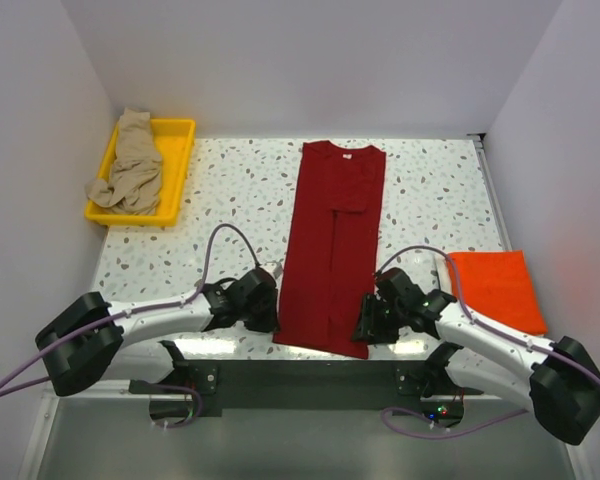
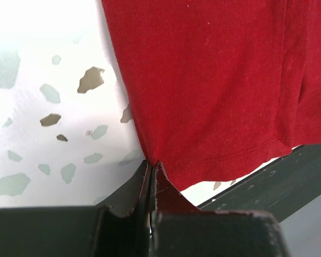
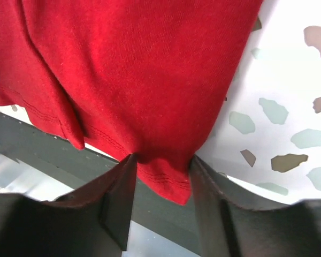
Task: Fold and stack the t-shirts
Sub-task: Fold the tshirt
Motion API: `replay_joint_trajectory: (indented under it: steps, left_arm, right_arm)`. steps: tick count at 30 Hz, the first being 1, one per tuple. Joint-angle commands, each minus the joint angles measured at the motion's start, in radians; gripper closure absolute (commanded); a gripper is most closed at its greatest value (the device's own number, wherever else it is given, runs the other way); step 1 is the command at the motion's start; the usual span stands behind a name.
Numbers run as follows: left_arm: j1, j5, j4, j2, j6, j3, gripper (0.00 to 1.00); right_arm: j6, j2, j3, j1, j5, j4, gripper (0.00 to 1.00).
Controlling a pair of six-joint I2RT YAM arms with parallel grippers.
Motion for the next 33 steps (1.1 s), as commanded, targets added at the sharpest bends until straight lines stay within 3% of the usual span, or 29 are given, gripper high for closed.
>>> replay_joint_trajectory:
  steps: [1, 3, 7, 10, 14, 19, 25, 28, 30, 33]
  left_arm:
    - [-0.004, 0.008, 0.002, -0.039, -0.033, -0.029, 1.0]
    - [-0.004, 0.011, 0.005, -0.048, -0.036, -0.038, 1.0]
    - [-0.004, 0.013, 0.007, -0.071, -0.051, -0.053, 1.0]
    - [-0.004, 0.013, 0.007, -0.094, -0.059, -0.064, 1.0]
    - [-0.003, 0.013, 0.007, -0.11, -0.064, -0.076, 1.0]
    - [-0.003, 0.019, 0.019, -0.127, -0.073, -0.093, 1.0]
    - [-0.003, 0.022, 0.025, -0.139, -0.076, -0.104, 1.0]
    - [-0.003, 0.02, 0.017, -0.148, -0.073, -0.102, 1.0]
    - [-0.003, 0.019, 0.01, -0.157, -0.068, -0.099, 1.0]
    - [-0.001, 0.017, -0.016, -0.165, -0.061, -0.089, 1.0]
  right_arm:
    - [0.007, 0.039, -0.055, 0.002, -0.009, -0.035, 0.55]
    - [0.012, 0.043, -0.062, 0.001, -0.022, -0.032, 0.64]
    - [0.015, 0.048, -0.071, 0.002, -0.028, -0.052, 0.71]
    - [0.023, 0.034, -0.078, 0.002, -0.037, -0.079, 0.69]
    - [0.058, -0.021, -0.111, 0.002, -0.082, -0.09, 0.58]
    - [0.066, -0.047, -0.125, 0.002, -0.085, -0.13, 0.57]
    - [0.109, -0.027, -0.157, 0.004, -0.138, -0.043, 0.57]
    - [0.093, 0.0, -0.15, 0.002, -0.131, -0.041, 0.65]
    - [0.081, 0.011, -0.139, 0.002, -0.125, -0.058, 0.81]
    - [0.04, 0.016, -0.118, 0.002, -0.102, -0.125, 0.95]
